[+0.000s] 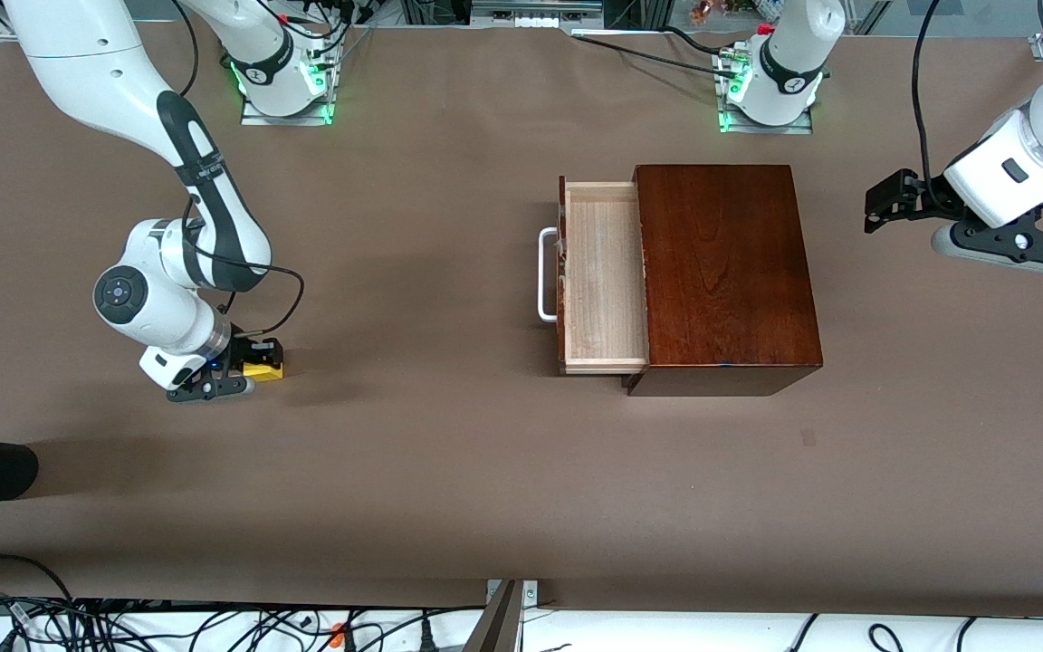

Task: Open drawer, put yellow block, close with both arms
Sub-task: 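Lift the yellow cube and carry it over the open drawer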

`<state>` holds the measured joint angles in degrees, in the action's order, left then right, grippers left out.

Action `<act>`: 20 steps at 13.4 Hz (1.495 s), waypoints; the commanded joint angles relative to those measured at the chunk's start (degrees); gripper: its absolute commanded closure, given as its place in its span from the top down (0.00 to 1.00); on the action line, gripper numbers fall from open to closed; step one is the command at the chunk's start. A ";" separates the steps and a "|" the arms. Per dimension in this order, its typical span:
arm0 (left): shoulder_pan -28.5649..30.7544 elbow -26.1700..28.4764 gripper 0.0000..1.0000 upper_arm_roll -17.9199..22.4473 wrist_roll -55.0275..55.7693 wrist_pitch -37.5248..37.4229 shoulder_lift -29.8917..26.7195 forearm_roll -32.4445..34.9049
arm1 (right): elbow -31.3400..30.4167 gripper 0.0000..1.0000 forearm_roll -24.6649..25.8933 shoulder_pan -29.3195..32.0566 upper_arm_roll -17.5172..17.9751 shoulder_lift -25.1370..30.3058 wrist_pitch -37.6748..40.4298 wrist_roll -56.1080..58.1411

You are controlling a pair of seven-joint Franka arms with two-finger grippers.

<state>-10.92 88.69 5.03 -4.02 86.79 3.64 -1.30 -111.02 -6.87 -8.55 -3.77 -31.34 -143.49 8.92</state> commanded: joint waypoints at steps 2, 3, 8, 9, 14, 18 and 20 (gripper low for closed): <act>0.20 0.34 1.00 0.06 -0.64 -0.57 -0.74 -1.77 | 1.85 0.11 -0.95 -0.15 2.70 3.65 3.98 1.19; 0.20 0.34 1.00 0.06 -0.37 -1.35 -0.74 -1.77 | 2.64 0.10 -0.60 -0.15 3.68 4.96 6.96 0.58; 0.20 0.34 1.00 0.06 1.39 -2.41 -0.65 -1.42 | 14.83 0.10 2.29 -6.21 4.39 6.91 22.24 -1.09; 0.20 0.34 1.00 0.06 1.56 -2.41 -0.65 -1.07 | 18.61 0.10 2.39 -7.87 4.39 6.65 26.20 -2.58; 0.46 0.34 1.00 0.33 2.79 -2.41 -0.30 -1.07 | 27.25 0.09 5.21 -18.77 4.48 6.03 31.95 -4.62; 0.37 0.16 1.00 0.06 2.62 -2.41 -0.22 -0.81 | 34.89 0.09 5.64 -27.46 4.57 1.65 31.60 -4.00; 0.37 0.16 1.00 0.06 2.53 -2.33 -0.21 -0.63 | 38.58 0.09 8.96 -32.38 4.56 -0.38 31.51 -3.48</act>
<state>-10.65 88.73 5.15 -1.68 84.81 3.77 -1.31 -78.45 -1.01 -36.56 1.47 -28.44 -112.94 4.90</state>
